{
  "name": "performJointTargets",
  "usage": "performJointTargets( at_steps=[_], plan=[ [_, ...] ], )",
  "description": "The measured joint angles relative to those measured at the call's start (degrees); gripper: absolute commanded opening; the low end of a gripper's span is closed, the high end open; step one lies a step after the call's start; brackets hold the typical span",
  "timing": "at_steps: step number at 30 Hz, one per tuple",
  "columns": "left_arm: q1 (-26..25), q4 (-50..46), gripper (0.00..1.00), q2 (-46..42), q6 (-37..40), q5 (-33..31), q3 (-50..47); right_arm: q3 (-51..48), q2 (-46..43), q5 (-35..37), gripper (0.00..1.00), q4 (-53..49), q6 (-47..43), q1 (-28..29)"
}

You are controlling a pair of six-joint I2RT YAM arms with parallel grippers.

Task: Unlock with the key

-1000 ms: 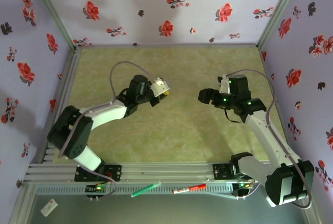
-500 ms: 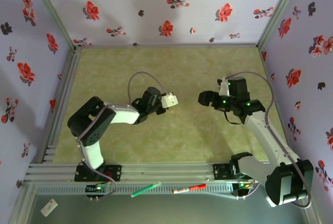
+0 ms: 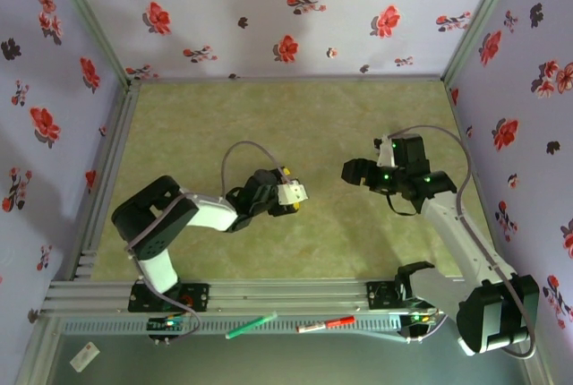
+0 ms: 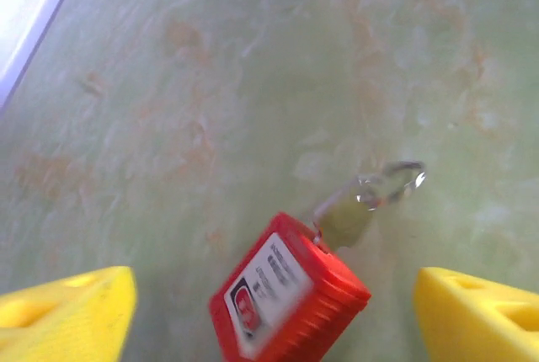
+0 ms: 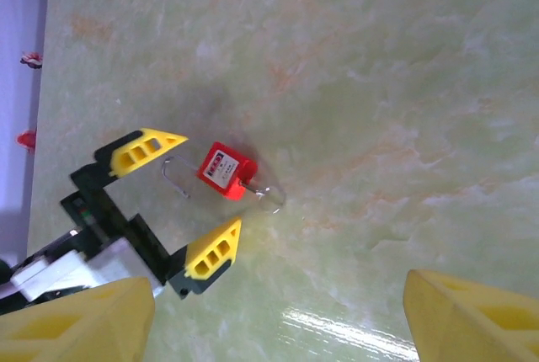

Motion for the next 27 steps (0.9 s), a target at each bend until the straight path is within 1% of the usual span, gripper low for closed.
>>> performJointTargets(
  at_steps=[3, 5, 8, 11, 13, 14, 16, 19, 22, 27],
  plan=[
    [-1.49, -1.53, 1.00, -5.70, -2.99, -0.70, -2.25, 0.00, -0.09, -0.11, 0.79, -0.68, 0.02, 0.00],
    [-1.84, -3.63, 1.00, -11.87, -6.29, -0.57, -3.54, 0.00, 0.00, -0.55, 0.79, -0.63, 0.13, 0.11],
    [-1.01, -8.17, 1.00, -24.35, -13.03, 0.66, -5.14, 0.07, 1.25, -0.63, 0.80, -0.22, -0.24, 2.36],
    [2.23, -13.20, 1.00, -36.41, -21.86, 2.58, -5.73, 2.73, 6.34, 0.63, 0.80, -0.74, -3.48, 8.81],
    [6.67, -17.84, 1.00, -43.25, -30.32, 3.02, -5.57, 6.91, 12.24, 1.81, 0.81, -1.09, -6.84, 13.07],
    [9.03, -20.17, 1.00, -45.18, -33.83, 2.99, -5.35, 8.96, 15.06, 2.38, 0.81, -1.11, -8.37, 14.71],
    [15.02, -25.83, 1.00, -47.71, -41.94, 3.28, -4.52, 13.60, 21.33, 4.11, 0.81, -1.03, -12.22, 18.01],
    [21.62, -33.18, 1.00, -47.93, -51.23, 4.15, -3.76, 19.69, 29.92, 6.99, 0.81, -1.60, -17.59, 22.18],
    [23.21, -40.39, 1.00, -46.34, -56.83, 4.83, -2.91, 23.58, 36.48, 9.79, 0.80, -2.19, -21.77, 25.51],
    [23.78, -47.50, 1.00, -44.04, -60.70, 4.98, -0.92, 26.14, 42.75, 14.05, 0.80, -3.43, -26.45, 28.85]
  ],
)
